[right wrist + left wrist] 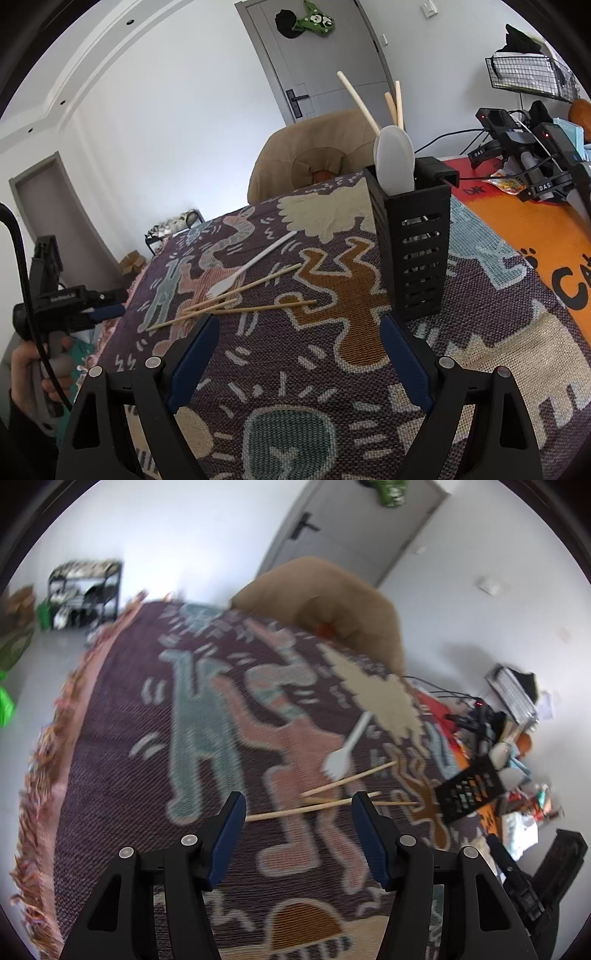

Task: Organize utensils
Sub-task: 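Move the open right gripper back over the remaining chopsticks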

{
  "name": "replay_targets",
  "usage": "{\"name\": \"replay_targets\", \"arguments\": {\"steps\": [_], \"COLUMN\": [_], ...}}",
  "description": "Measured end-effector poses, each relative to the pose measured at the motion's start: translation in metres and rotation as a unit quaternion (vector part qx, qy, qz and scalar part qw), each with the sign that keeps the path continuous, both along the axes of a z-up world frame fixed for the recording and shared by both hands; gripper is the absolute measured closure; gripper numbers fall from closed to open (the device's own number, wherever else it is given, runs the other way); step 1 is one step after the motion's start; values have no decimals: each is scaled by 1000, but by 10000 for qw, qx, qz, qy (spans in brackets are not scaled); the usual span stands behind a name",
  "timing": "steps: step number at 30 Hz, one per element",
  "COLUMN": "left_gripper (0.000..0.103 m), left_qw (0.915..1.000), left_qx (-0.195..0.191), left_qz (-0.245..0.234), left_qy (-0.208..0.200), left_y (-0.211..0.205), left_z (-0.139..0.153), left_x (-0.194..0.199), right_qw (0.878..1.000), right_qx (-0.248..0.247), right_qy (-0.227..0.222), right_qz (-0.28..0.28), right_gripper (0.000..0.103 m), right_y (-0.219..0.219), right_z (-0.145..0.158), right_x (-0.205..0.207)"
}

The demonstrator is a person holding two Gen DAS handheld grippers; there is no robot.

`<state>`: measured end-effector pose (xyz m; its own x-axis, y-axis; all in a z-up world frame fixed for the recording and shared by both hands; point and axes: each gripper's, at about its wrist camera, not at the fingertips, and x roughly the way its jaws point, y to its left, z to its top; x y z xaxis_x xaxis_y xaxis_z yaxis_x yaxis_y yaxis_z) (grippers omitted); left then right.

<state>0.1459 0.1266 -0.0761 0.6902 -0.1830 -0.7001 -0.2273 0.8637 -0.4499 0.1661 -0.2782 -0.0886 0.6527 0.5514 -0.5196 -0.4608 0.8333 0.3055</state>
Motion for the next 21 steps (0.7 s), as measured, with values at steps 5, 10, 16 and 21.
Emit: {"name": "replay_targets", "arguments": {"steps": [5,10,16,21], "left_gripper": [52,54,61,61], "left_qw": [9982,9959,9933,9926], "left_qx": [-370,-464,-720,-714], "left_qz": [311,514,575,615], "left_qy": [341,583,704,767], "left_y": [20,29,32,28], "left_z": [-26,-43,-60,-60], "left_x": [1,4,10,13], "right_qw": [10000,9998,9997,9996], "right_qx": [-16,-82,-92,-91], "right_qy": [96,158,234,268], "right_qz": [-13,-10,-66,-81], "right_gripper": [15,15,15,15], "right_y": [3,6,5,5], "right_z": [-5,-9,-12,-14], "right_x": [4,7,12,11]}}
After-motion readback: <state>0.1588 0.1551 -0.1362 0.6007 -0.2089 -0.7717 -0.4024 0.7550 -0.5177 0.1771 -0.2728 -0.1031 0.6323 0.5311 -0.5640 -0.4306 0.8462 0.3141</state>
